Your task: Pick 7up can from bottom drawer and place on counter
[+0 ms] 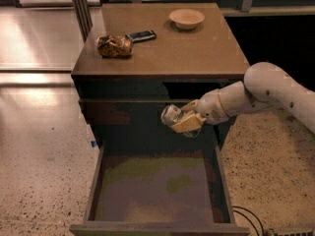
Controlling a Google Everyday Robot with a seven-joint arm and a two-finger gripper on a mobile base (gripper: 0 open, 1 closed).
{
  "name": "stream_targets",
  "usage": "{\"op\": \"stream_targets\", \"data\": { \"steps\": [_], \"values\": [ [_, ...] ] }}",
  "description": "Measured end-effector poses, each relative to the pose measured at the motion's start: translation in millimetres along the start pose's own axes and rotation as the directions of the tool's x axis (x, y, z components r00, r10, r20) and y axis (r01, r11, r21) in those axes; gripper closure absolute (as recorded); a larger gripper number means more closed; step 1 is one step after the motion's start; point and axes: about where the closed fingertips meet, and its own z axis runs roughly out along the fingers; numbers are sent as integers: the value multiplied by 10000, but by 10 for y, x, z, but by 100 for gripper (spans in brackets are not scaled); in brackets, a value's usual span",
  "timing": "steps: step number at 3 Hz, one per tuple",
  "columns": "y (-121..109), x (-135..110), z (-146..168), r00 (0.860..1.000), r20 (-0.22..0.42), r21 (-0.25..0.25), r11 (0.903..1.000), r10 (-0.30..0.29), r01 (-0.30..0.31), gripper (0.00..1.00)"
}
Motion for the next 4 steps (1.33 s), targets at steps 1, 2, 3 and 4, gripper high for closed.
{"op": "stream_targets", "data": {
  "steps": [1, 2, 3, 4],
  "values": [
    [0, 0, 0, 10000, 0, 0, 10000, 0, 0, 100],
    [-18, -210, -89, 9979, -387, 215, 9984, -519, 527, 100],
    [-67, -593, -318, 9957, 139, -13, 9958, -914, 914, 100],
    [-116, -1166, -662, 9877, 856, -263, 9907, -1308, 1334, 100]
  ]
}}
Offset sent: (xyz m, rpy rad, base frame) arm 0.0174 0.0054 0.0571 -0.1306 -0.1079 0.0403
